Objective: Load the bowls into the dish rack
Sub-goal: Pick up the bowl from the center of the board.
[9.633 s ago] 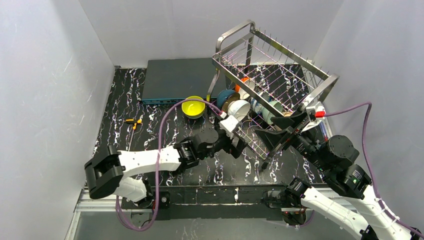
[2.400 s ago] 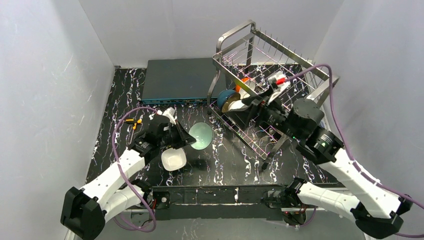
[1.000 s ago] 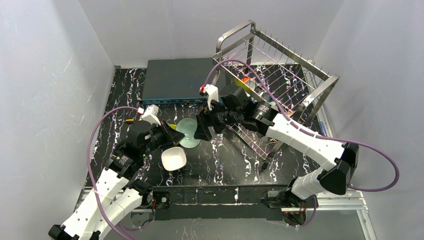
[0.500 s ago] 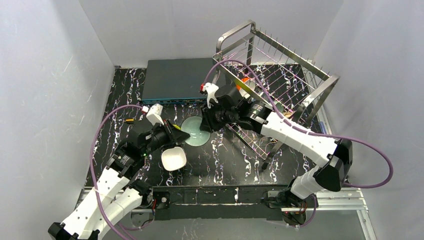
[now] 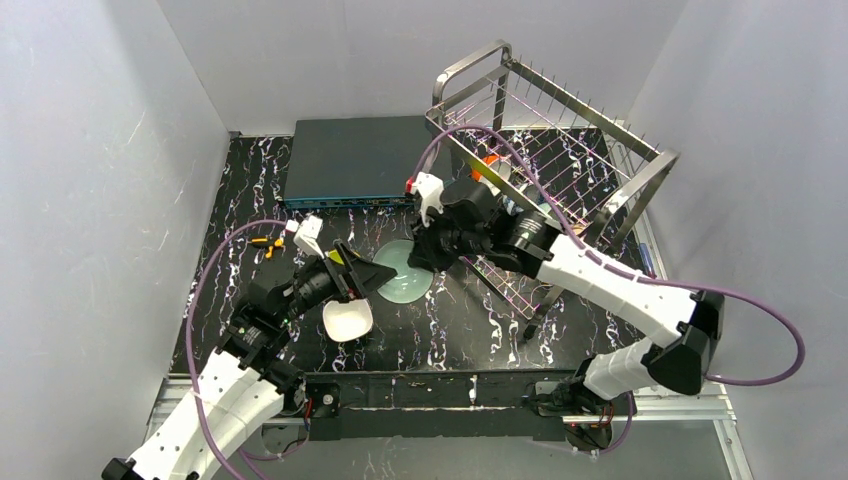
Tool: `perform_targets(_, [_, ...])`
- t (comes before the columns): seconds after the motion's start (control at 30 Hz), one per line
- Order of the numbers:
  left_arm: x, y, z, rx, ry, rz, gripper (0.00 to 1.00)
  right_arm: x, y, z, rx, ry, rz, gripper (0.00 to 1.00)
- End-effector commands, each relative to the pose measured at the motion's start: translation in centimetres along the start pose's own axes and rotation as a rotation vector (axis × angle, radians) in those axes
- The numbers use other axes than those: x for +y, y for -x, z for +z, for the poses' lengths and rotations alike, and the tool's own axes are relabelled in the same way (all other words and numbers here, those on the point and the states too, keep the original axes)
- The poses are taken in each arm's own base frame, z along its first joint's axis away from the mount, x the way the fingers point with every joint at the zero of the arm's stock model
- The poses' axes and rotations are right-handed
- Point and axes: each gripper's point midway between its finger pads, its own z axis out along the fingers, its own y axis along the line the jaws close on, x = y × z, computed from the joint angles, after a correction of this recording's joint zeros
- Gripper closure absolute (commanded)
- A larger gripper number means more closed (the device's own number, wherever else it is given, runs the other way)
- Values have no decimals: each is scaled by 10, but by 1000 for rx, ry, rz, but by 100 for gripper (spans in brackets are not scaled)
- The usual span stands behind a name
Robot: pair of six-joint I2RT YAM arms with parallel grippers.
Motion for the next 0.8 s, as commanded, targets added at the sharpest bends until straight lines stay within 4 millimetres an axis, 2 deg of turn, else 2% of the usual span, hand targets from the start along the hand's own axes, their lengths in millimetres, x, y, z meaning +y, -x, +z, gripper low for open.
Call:
perform_targets(0.0, [-47,-3,-10,32,-253,60,2,16,47,-35,-230,58,-62,99])
perform_targets(0.13, [-69,1,-23,28,-332,142,2,22,53,-50,-304,89,-75,99])
perform_targets(0.27, [-89,-1,-28,78,-415,175,2,34,53,-54,-310,164,-105,99])
perform_targets(0.43, [-97,-1,-23,117,-455,140,2,53,55,-59,-312,276,-129,99])
perform_targets(0.57, [-101,-2,-22,133,-475,135,4,53,56,-58,-309,280,-114,99])
perform_targets(0.67, [-103,-6,-21,164,-485,130,10,50,60,-60,-323,257,-90,99])
perform_targets(0.77, [-103,-8,-20,179,-484,123,21,48,60,-57,-322,249,-83,99])
